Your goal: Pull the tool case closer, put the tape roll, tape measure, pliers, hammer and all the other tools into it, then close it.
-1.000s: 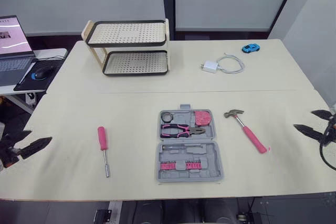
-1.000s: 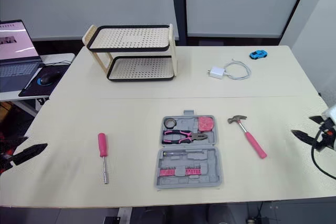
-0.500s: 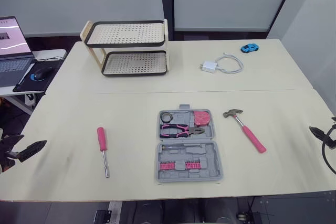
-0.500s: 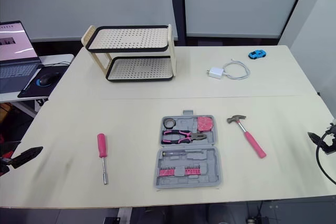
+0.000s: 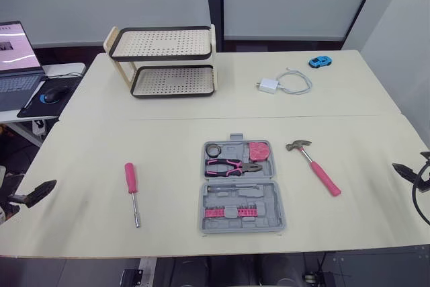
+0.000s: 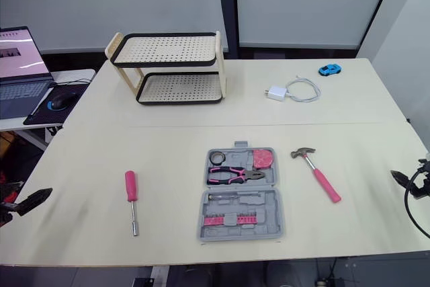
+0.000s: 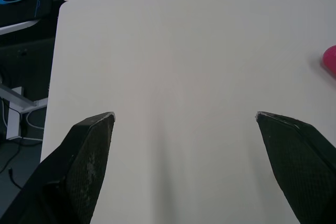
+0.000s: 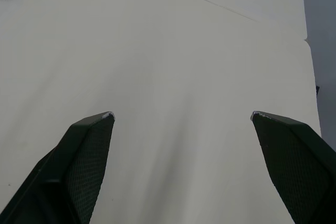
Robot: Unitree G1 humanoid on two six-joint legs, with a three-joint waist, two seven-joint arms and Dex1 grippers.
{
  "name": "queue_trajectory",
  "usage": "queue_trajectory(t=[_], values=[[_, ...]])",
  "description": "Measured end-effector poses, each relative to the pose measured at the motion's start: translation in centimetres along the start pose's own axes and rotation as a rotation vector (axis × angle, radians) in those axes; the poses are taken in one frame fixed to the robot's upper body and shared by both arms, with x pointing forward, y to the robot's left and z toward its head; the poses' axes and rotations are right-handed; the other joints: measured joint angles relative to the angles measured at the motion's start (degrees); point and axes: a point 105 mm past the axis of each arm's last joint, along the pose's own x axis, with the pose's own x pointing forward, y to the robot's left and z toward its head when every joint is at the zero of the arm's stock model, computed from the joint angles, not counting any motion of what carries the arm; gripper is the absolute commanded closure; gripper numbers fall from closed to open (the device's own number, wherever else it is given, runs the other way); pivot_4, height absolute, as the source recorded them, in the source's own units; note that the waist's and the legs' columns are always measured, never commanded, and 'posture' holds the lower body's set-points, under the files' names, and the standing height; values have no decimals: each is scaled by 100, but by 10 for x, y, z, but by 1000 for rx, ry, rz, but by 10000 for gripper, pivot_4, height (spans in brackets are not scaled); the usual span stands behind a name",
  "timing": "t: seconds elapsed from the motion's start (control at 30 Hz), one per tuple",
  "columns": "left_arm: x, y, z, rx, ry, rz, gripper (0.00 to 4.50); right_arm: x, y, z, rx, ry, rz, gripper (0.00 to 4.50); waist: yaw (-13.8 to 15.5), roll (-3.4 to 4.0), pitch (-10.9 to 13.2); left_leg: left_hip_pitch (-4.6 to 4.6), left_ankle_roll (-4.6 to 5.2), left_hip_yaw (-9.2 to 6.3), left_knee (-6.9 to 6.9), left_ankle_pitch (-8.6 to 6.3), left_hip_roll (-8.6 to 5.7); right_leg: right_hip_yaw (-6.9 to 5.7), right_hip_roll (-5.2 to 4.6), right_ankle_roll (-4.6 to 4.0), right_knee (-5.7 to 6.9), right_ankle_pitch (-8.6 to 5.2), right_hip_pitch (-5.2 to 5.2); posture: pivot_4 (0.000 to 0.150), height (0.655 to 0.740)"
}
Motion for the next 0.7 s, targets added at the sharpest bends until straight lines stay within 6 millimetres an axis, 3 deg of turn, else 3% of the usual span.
queue_trajectory(t=[0.17, 0.5, 0.7], values=[[1, -4, 6, 4, -28, -14, 0, -1, 9, 6, -11, -10, 47, 267, 8, -1, 0, -2, 0, -3, 1, 0, 1, -3, 0, 0, 1, 0, 0, 1500, 7400], [11, -26, 58, 58, -189, -150, 0, -2, 23, 20, -25, -25, 97, 267, 35, -1, -1, -2, 0, -3, 6, 0, 2, -2, -1, 0, 2, 0, 3, 1500, 7400], [25, -58, 87, 75, -270, -279, 0, -2, 32, 23, -19, -33, 122, 267, 49, -1, -1, -6, 0, -4, 10, 0, 3, -2, -2, 1, 1, 0, 4, 1500, 7400]])
